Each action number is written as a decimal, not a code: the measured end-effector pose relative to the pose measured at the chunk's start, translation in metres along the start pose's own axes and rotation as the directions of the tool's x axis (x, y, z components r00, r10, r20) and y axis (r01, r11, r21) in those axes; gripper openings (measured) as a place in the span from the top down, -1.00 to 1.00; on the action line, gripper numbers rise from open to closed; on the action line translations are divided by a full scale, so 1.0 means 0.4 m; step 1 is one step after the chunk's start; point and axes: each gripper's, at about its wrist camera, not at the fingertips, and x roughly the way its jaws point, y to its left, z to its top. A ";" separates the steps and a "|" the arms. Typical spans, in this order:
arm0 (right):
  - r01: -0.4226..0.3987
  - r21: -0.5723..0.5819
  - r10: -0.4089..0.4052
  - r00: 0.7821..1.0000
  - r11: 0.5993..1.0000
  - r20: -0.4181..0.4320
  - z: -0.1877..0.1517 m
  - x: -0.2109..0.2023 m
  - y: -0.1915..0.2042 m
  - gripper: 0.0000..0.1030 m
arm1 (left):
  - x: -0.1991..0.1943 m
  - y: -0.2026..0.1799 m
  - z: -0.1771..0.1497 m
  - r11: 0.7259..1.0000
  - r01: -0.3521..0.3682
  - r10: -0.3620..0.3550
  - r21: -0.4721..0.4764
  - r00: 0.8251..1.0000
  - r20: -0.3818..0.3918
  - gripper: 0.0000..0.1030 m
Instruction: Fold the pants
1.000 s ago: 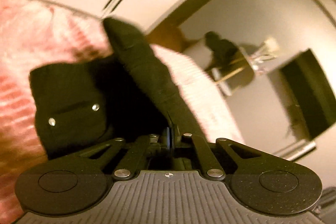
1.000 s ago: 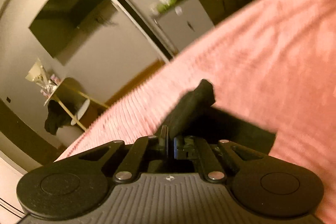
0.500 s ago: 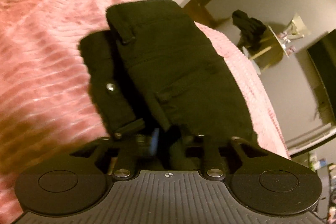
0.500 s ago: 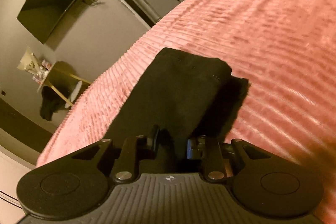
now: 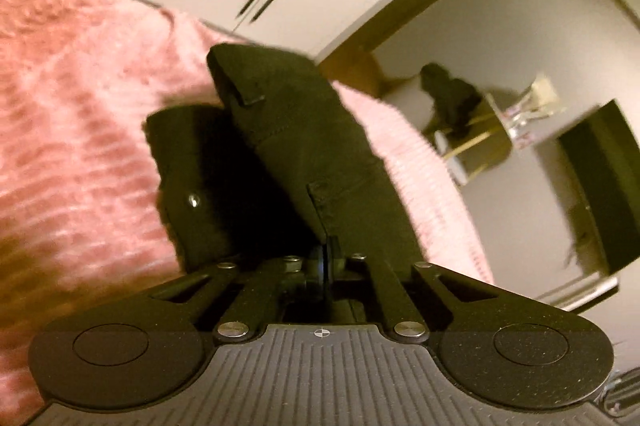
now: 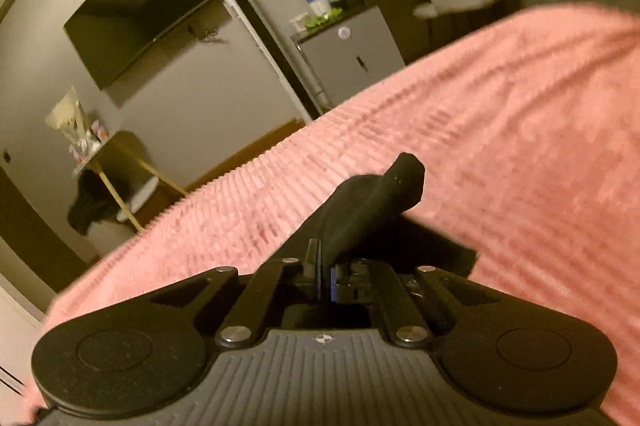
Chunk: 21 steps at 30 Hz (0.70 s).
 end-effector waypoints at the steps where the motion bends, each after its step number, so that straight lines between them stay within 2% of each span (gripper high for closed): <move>1: 0.020 -0.025 -0.021 1.000 0.999 -0.013 -0.006 0.010 -0.004 0.93 | -0.009 0.008 0.003 1.000 -0.009 0.009 0.001 1.000 -0.004 0.93; 3: 0.076 -0.062 -0.081 0.994 0.995 -0.077 -0.019 0.045 -0.018 0.89 | -0.001 0.034 0.000 0.998 -0.069 0.069 0.000 0.996 -0.063 0.92; 4: 0.117 -0.073 -0.125 0.986 0.990 -0.110 -0.025 0.061 -0.024 0.75 | 0.002 0.043 -0.003 0.993 -0.116 0.117 0.009 0.989 -0.093 0.92; 6: 0.168 -0.067 -0.175 0.977 0.984 -0.120 -0.031 0.064 -0.039 0.65 | -0.008 0.051 -0.005 0.981 -0.194 0.196 0.029 0.977 -0.088 0.90; 8: 0.204 -0.021 -0.205 0.975 0.979 -0.081 -0.023 0.036 -0.050 0.28 | -0.039 0.041 0.004 0.952 -0.300 0.301 0.059 0.954 -0.011 0.69; 10: 0.278 -0.020 -0.279 0.960 0.960 -0.039 -0.014 0.013 -0.045 0.20 | -0.068 0.020 0.015 0.928 -0.363 0.356 0.086 0.931 0.084 0.04; 12: 0.307 -0.044 -0.307 0.952 0.951 0.013 -0.003 -0.009 -0.019 0.20 | -0.080 -0.012 0.020 0.921 -0.371 0.355 0.121 0.925 0.134 -0.01; 14: 0.271 -0.090 -0.266 0.962 0.958 0.056 -0.002 -0.026 0.035 0.20 | -0.070 -0.064 0.017 0.910 -0.366 0.338 0.194 0.927 0.162 -0.14; 15: 0.241 -0.118 -0.234 0.970 0.963 0.065 -0.008 -0.036 0.065 0.20 | -0.058 -0.090 0.009 0.903 -0.361 0.327 0.233 0.929 0.172 -0.27; 16: 0.193 -0.157 -0.185 0.981 0.969 0.062 -0.016 -0.039 0.109 0.20 | -0.039 -0.120 -0.003 0.893 -0.355 0.315 0.277 0.932 0.180 -0.42; 17: 0.120 -0.213 -0.113 0.993 0.970 0.044 -0.031 -0.038 0.170 0.20 | -0.018 -0.148 -0.017 0.879 -0.356 0.310 0.318 0.932 0.187 -0.49; 18: 0.061 -0.257 -0.057 0.998 0.965 0.022 -0.045 -0.035 0.218 0.20 | 0.005 -0.171 -0.032 0.867 -0.362 0.313 0.343 0.930 0.192 -0.52; 19: -0.033 -0.319 0.025 0.999 0.947 -0.028 -0.076 -0.027 0.293 0.20 | 0.028 -0.190 -0.048 0.859 -0.372 0.324 0.351 0.927 0.191 -0.52; 20: -0.104 -0.358 0.083 0.994 0.928 -0.074 -0.104 -0.021 0.348 0.20 | 0.052 -0.208 -0.059 0.853 -0.390 0.345 0.347 0.920 0.186 -0.52; 21: -0.213 -0.401 0.165 0.975 0.891 -0.151 -0.149 -0.010 0.426 0.20 | 0.072 -0.218 -0.069 0.848 -0.412 0.370 0.333 0.911 0.184 -0.52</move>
